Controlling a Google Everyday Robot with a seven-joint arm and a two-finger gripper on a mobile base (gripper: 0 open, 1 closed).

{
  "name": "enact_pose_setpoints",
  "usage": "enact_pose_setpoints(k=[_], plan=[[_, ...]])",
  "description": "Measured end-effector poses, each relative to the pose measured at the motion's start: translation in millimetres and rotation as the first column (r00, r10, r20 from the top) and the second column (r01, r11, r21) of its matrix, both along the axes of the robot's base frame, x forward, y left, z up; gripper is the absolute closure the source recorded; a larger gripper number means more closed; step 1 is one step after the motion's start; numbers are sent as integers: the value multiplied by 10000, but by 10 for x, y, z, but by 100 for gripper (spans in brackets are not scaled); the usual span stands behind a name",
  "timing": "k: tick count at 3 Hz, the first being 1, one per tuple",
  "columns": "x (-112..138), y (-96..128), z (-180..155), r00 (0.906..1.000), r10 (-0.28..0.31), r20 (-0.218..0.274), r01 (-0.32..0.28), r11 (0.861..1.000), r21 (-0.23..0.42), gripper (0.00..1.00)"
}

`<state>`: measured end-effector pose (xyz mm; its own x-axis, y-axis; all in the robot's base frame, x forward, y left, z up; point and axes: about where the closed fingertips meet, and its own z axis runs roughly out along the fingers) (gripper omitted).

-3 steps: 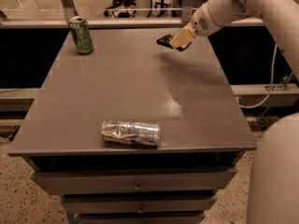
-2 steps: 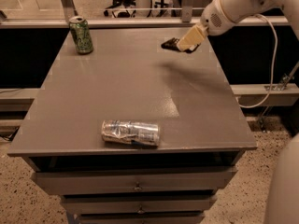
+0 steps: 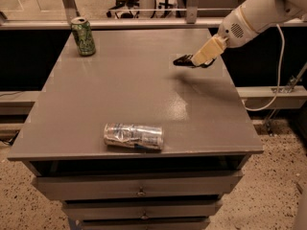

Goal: Move rxbar chocolate near redbull can

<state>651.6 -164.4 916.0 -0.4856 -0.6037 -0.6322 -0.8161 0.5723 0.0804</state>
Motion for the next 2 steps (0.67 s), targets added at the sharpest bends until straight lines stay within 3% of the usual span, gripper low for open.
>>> enact_pose_setpoints(k=[1, 2], plan=[[9, 102, -87, 9978, 623, -241, -618, 9978, 231, 100], [-306, 190, -78, 9757, 2137, -487, -2116, 9763, 459, 100]])
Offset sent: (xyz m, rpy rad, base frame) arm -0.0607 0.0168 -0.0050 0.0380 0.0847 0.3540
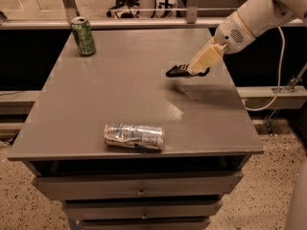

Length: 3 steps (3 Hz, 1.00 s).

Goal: Move rxbar chocolate near redbull can

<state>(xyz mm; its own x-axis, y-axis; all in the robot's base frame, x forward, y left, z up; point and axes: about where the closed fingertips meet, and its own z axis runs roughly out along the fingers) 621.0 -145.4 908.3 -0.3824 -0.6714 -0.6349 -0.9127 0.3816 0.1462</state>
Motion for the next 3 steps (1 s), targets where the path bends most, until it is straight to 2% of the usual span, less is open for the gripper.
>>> enact_pose_setpoints(k=[1, 2, 3], plan=[[-303, 11, 69, 9969, 782, -63, -781, 9969, 135, 100], [-756, -51, 31, 9896, 1435, -107, -1429, 9889, 413, 100], [-959, -108, -78, 9860, 1645, -286, -1630, 9854, 496, 100]])
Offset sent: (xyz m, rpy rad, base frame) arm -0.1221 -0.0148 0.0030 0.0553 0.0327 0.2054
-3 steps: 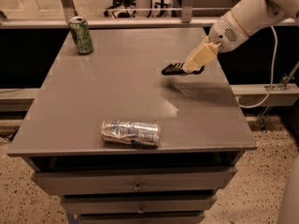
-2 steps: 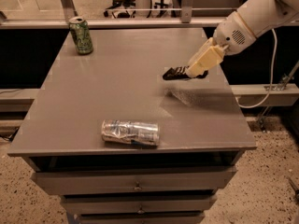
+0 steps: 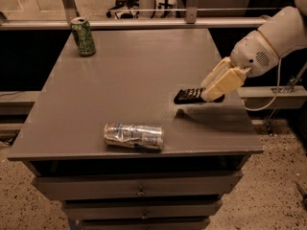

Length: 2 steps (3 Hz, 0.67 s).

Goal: Move rxbar chocolate near redbull can

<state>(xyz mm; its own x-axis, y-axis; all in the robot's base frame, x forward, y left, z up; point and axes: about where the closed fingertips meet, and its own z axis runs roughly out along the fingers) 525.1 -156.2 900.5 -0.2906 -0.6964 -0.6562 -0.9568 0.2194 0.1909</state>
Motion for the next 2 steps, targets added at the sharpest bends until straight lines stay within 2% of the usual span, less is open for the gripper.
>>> enact_pose_setpoints(k=[1, 2], plan=[[-174, 9, -176, 9992, 238, -332, -235, 9997, 98, 100], [-352, 142, -423, 9946, 610, -836, -586, 9978, 310, 96]])
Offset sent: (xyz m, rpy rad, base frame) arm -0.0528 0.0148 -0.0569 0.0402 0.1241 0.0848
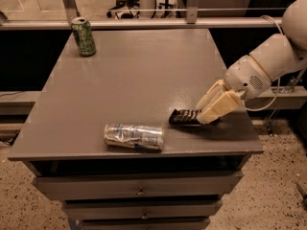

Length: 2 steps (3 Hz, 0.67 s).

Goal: Move rxbar chocolate near redbull can

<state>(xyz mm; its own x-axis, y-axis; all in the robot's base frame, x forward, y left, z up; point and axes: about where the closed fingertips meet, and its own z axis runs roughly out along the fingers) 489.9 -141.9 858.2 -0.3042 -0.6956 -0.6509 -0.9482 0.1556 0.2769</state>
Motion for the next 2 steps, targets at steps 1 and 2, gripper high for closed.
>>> enact_pose_setpoints(k=[1, 2], plan=[[-81, 93, -117, 9993, 228, -297, -227, 9997, 63, 75], [-153, 213, -173, 9976, 524, -459, -520, 9986, 108, 51]])
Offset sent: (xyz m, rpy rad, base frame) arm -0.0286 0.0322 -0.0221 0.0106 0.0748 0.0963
